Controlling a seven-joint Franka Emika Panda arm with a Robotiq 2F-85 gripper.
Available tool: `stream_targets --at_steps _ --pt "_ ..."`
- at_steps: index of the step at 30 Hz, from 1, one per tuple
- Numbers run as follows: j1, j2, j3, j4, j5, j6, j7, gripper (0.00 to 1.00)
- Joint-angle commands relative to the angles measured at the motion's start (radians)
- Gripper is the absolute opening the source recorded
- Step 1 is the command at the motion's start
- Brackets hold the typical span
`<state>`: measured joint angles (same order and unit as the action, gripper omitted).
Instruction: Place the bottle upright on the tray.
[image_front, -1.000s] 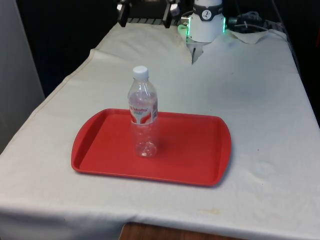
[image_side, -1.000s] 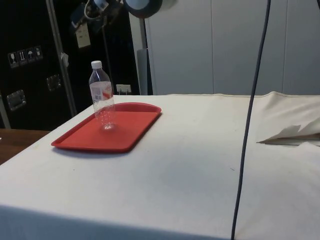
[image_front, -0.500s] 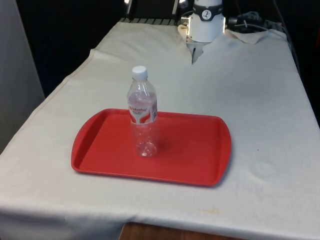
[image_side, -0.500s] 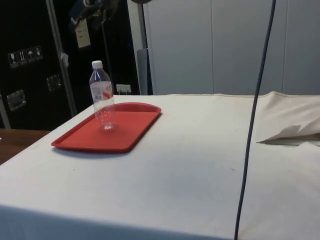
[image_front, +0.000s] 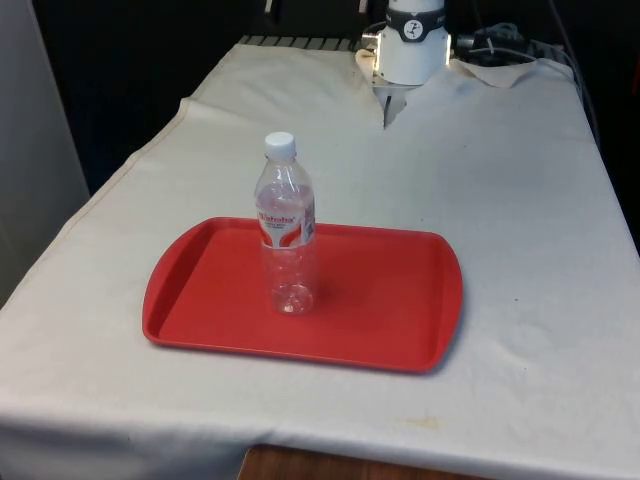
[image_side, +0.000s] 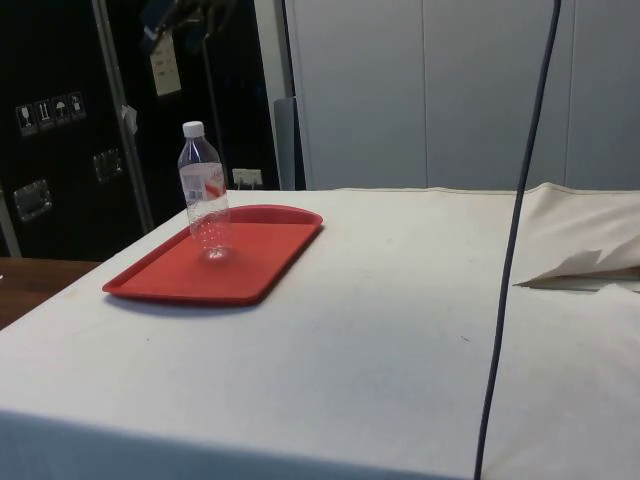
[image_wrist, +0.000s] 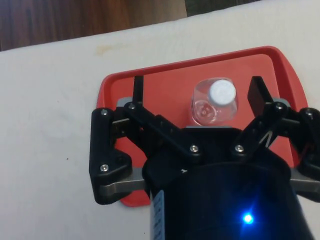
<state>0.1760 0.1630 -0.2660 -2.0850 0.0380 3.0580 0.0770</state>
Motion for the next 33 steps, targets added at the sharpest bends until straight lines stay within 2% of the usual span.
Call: stream_targets --at_steps 1,3,4,5,13,14,15,23,24,25,33 --pt "-0.002 -0.015 0.017 -0.006 0.015 -0.021 -0.014 1.00" --pt "-0.002 -0.021 0.018 -0.006 0.017 -0.036 -0.019 1.00" --pt "0.000 -0.009 0.002 0.000 0.000 -0.022 -0.006 1.00" --pt "-0.002 -0.023 0.018 -0.006 0.018 -0.042 -0.021 1.00" --pt "-0.001 -0.048 0.022 -0.007 0.023 -0.101 -0.040 1.00" --pt "0.000 -0.035 0.007 0.000 0.000 -0.089 -0.023 1.00" --pt "-0.001 -0.050 0.023 -0.007 0.024 -0.108 -0.042 1.00" --pt "0.000 -0.066 0.025 -0.008 0.031 -0.158 -0.060 1.00" --pt "0.000 -0.055 0.010 0.000 0.001 -0.152 -0.039 1.00" --pt "0.000 -0.067 0.026 -0.008 0.032 -0.164 -0.062 1.00" --pt "0.000 -0.071 0.029 -0.007 0.038 -0.201 -0.078 1.00"
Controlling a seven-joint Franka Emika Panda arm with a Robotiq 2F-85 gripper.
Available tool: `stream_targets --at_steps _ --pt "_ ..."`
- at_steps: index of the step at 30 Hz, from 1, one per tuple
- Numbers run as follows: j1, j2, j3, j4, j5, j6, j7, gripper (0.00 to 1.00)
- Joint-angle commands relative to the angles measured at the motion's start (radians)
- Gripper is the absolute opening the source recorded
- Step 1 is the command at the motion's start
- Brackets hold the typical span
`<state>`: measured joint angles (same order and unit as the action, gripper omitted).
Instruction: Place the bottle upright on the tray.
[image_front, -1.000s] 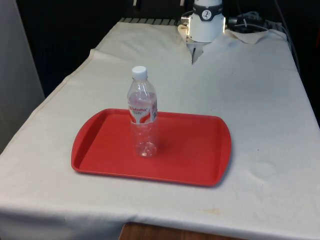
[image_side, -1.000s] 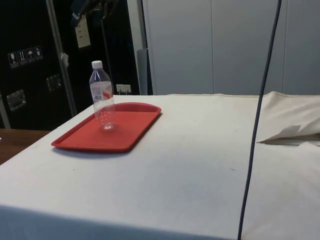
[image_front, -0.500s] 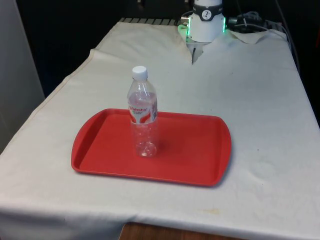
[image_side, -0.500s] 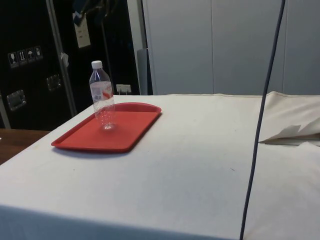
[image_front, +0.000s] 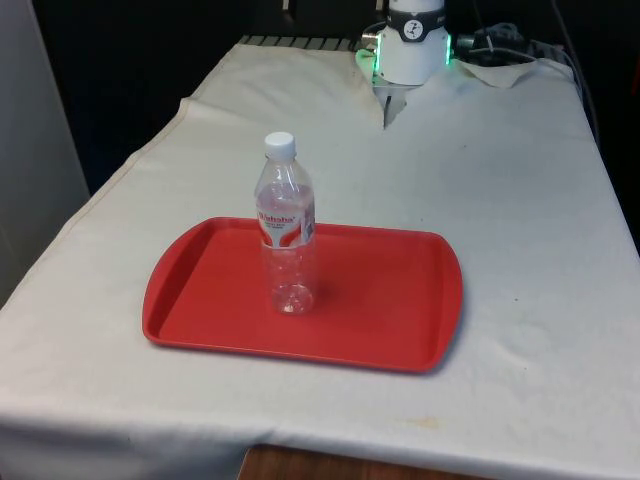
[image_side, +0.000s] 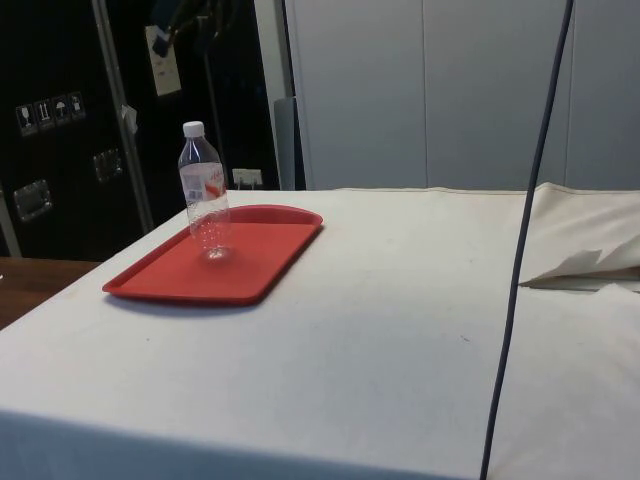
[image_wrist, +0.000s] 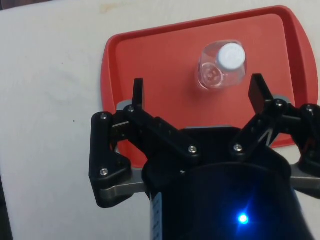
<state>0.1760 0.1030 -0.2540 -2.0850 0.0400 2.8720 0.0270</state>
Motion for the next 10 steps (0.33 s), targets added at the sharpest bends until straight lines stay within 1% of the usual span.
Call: stream_targets --at_steps 1,2,9,10 --pt "0.000 0.000 0.001 0.000 0.000 -0.004 -0.001 1.00" --pt "0.000 -0.009 0.015 -0.005 0.035 -0.018 -0.028 1.00" --pt "0.000 -0.003 0.006 -0.001 0.015 -0.013 -0.013 1.00" --pt "0.000 0.000 0.001 0.000 0.004 -0.010 -0.006 1.00"
